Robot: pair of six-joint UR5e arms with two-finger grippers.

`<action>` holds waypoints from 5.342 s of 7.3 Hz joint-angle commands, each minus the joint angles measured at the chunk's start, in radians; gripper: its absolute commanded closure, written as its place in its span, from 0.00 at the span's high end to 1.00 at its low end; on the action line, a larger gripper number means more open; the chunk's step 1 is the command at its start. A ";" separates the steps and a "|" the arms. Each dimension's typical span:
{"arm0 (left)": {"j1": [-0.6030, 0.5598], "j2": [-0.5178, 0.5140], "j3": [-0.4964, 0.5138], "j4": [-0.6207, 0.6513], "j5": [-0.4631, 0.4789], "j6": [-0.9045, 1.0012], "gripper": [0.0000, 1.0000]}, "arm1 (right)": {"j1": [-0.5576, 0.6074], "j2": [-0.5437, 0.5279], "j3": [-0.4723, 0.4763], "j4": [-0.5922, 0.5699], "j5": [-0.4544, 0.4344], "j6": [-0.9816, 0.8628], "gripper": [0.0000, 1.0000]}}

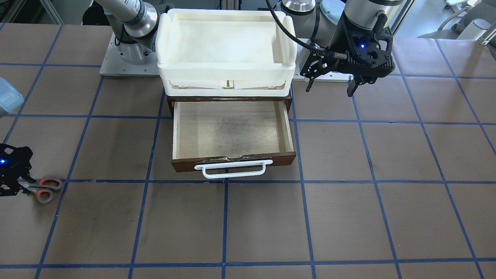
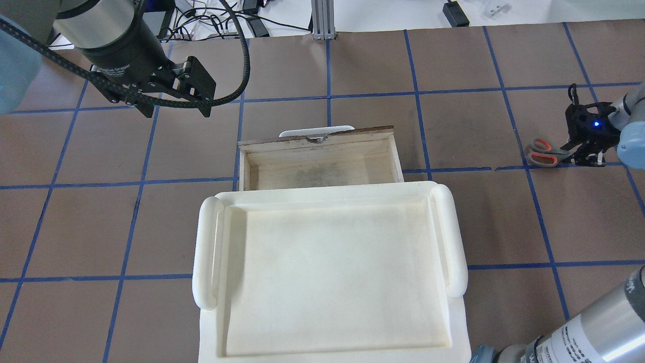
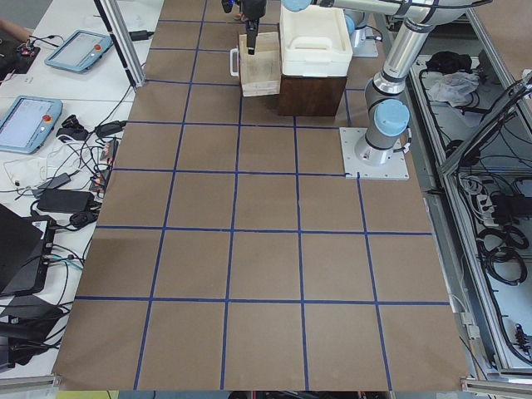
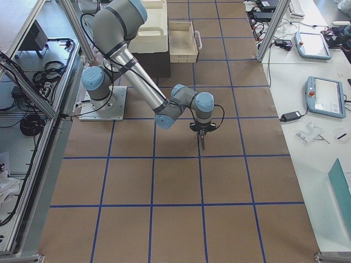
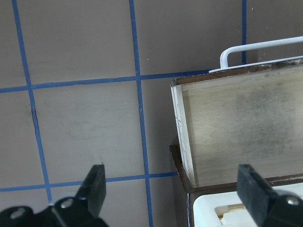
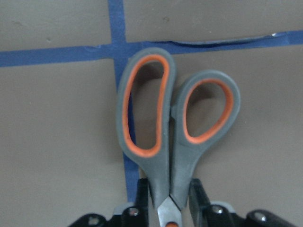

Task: Put scissors in drawer and close it
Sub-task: 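Lift the scissors with the right gripper and carry them over the drawer, then lower the scissors into the drawer and open the right gripper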

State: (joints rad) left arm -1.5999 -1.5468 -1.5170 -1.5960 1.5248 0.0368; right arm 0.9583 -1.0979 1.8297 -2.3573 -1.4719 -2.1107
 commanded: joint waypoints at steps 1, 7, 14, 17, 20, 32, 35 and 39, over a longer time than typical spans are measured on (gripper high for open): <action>0.000 0.001 0.000 -0.001 0.000 0.000 1.00 | 0.025 -0.036 -0.007 0.024 -0.016 0.000 0.15; 0.000 0.005 -0.005 -0.004 0.002 0.005 1.00 | 0.262 -0.267 -0.202 0.560 -0.031 0.069 0.13; 0.000 -0.002 -0.002 0.001 0.000 -0.001 1.00 | 0.774 -0.341 -0.256 0.658 -0.022 0.593 0.16; -0.014 0.001 -0.003 -0.001 0.002 -0.003 1.00 | 0.879 -0.318 -0.256 0.630 -0.012 0.664 0.16; -0.015 -0.003 -0.003 -0.001 0.002 -0.003 1.00 | 1.008 -0.255 -0.256 0.566 -0.005 0.738 0.17; -0.005 -0.003 -0.003 0.002 0.014 0.025 1.00 | 1.060 -0.195 -0.245 0.541 -0.004 0.776 0.51; 0.003 0.002 -0.003 0.005 0.018 0.048 1.00 | 1.062 -0.198 -0.244 0.538 -0.004 0.775 1.00; 0.003 -0.033 0.018 0.034 0.014 0.023 1.00 | 1.035 -0.209 -0.251 0.529 -0.024 0.778 1.00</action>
State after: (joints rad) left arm -1.5969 -1.5632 -1.5069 -1.5839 1.5422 0.0685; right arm 2.0112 -1.3001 1.5824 -1.8265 -1.4851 -1.3344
